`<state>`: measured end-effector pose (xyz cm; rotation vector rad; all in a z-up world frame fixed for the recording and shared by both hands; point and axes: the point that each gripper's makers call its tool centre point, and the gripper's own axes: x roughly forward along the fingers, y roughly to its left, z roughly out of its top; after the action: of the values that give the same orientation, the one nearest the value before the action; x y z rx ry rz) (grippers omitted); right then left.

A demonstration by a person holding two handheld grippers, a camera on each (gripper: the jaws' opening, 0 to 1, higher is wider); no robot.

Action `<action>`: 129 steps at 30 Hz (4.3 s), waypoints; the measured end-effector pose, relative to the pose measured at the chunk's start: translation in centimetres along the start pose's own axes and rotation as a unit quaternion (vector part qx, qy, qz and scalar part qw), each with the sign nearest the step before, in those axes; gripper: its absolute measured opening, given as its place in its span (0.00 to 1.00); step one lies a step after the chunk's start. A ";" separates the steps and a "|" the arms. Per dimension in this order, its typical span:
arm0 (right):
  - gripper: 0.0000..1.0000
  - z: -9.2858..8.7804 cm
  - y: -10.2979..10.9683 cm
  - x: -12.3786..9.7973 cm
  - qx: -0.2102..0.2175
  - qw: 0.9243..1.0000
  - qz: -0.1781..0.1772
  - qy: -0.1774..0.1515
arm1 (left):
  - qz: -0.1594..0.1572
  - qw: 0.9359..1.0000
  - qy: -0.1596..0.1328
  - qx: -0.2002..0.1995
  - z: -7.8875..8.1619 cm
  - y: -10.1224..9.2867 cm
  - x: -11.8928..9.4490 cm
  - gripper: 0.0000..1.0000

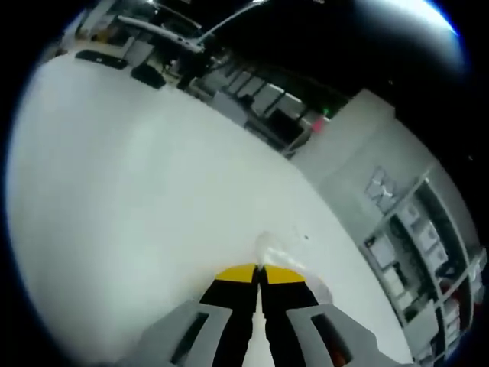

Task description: Open the resealable bag by pulling the two sides of the seal apart until the entire bag opening is separated and visibly accessible.

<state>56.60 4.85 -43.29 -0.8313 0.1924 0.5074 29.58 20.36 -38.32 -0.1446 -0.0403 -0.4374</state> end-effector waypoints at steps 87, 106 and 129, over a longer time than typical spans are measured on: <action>0.00 2.3 -12.2 -10.4 0.031 0.986 -0.141 -0.078 | -0.020 1.000 0.018 0.013 -0.3 -2.3 0.0 0.89; 0.00 2.8 -11.8 -12.4 0.026 0.986 -0.134 -0.092 | -0.024 0.999 0.017 0.015 0.0 -2.6 0.0 0.89; 0.00 3.7 -10.3 -15.2 0.024 0.986 -0.117 -0.118 | -0.028 0.999 0.018 0.018 0.0 -3.0 0.0 0.89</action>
<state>48.52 -3.54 -28.67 -0.7296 -0.1102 0.3733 28.25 17.68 -37.91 -0.1001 -0.0171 -0.4951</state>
